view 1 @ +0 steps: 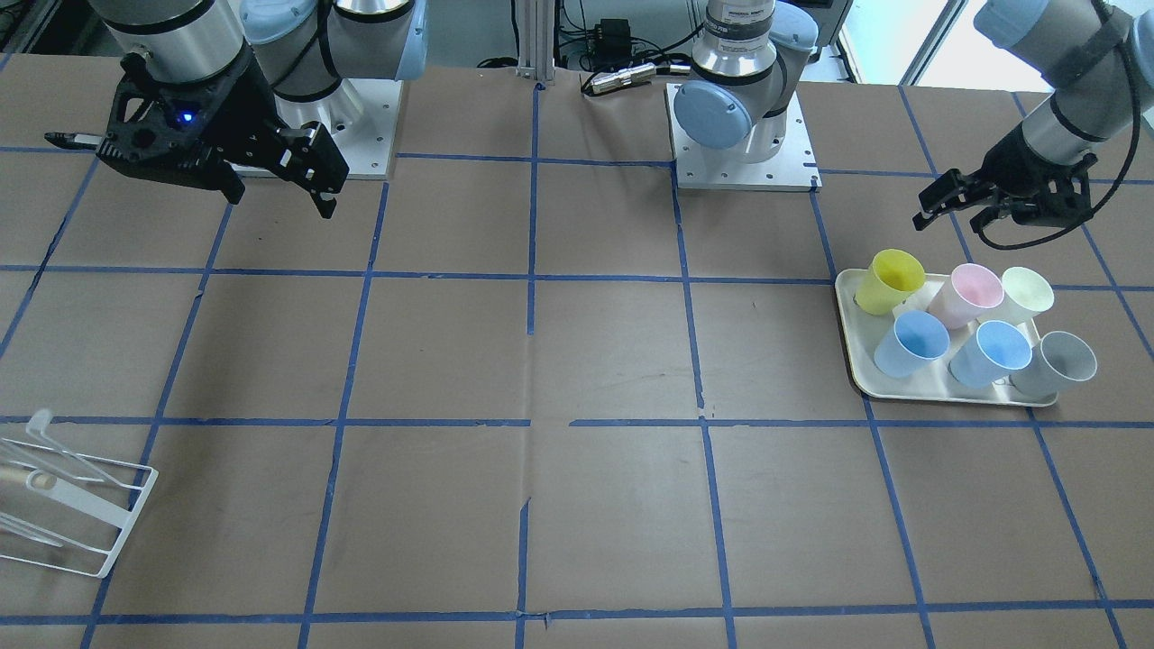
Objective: Transfer IKEA cup to right arm and place on rack
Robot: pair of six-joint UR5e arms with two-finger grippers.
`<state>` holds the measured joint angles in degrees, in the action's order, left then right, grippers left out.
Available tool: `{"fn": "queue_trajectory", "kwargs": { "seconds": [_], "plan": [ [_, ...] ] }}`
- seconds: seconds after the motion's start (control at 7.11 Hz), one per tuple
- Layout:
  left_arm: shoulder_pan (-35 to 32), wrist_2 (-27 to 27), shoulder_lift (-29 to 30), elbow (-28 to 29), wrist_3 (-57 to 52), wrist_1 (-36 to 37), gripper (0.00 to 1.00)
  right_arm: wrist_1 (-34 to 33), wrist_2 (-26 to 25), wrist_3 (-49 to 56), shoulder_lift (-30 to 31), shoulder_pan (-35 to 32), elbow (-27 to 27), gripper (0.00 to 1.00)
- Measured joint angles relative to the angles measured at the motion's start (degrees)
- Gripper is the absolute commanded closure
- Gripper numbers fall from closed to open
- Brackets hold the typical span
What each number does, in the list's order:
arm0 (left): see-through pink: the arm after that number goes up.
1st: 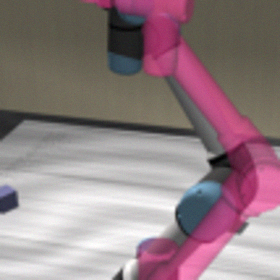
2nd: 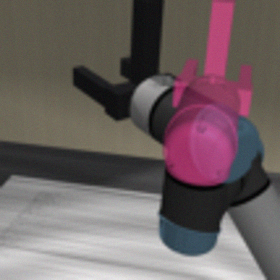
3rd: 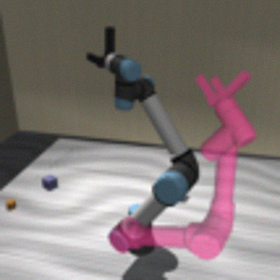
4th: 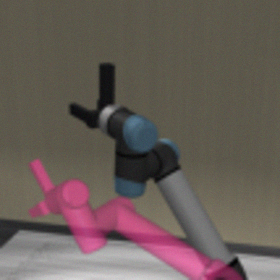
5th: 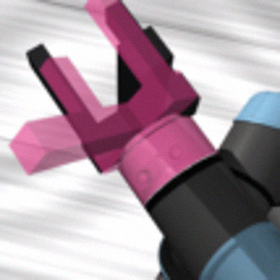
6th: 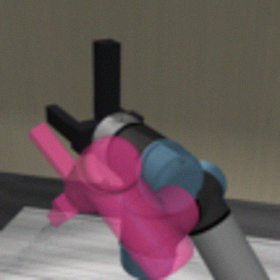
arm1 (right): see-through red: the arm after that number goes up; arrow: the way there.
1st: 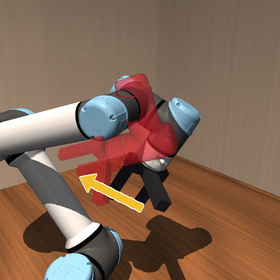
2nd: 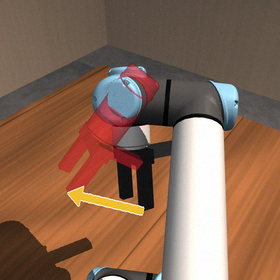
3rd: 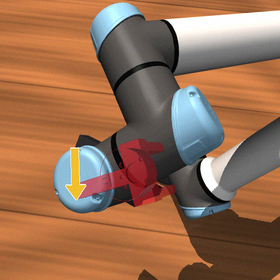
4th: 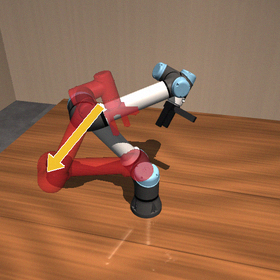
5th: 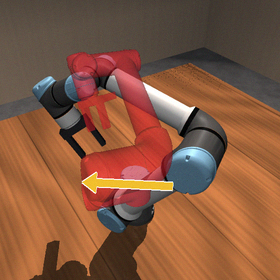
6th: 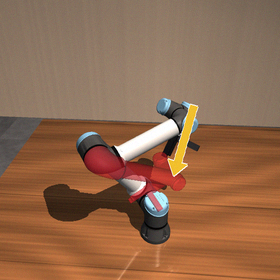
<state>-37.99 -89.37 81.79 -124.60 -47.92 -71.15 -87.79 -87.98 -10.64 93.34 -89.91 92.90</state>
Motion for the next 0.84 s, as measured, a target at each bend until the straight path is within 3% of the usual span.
{"fn": "queue_trajectory", "kwargs": {
  "seconds": [0.28,0.84],
  "plan": [
    [0.71,0.46,2.1,-3.13,-0.36,6.38,0.01,0.12,0.0,0.0,0.0,0.0,0.0,0.0],
    [0.66,1.29,4.0,-3.99,8.7,8.6,0.02,0.29,0.0,0.07,0.02,0.0,0.18,0.0]
  ]
}}
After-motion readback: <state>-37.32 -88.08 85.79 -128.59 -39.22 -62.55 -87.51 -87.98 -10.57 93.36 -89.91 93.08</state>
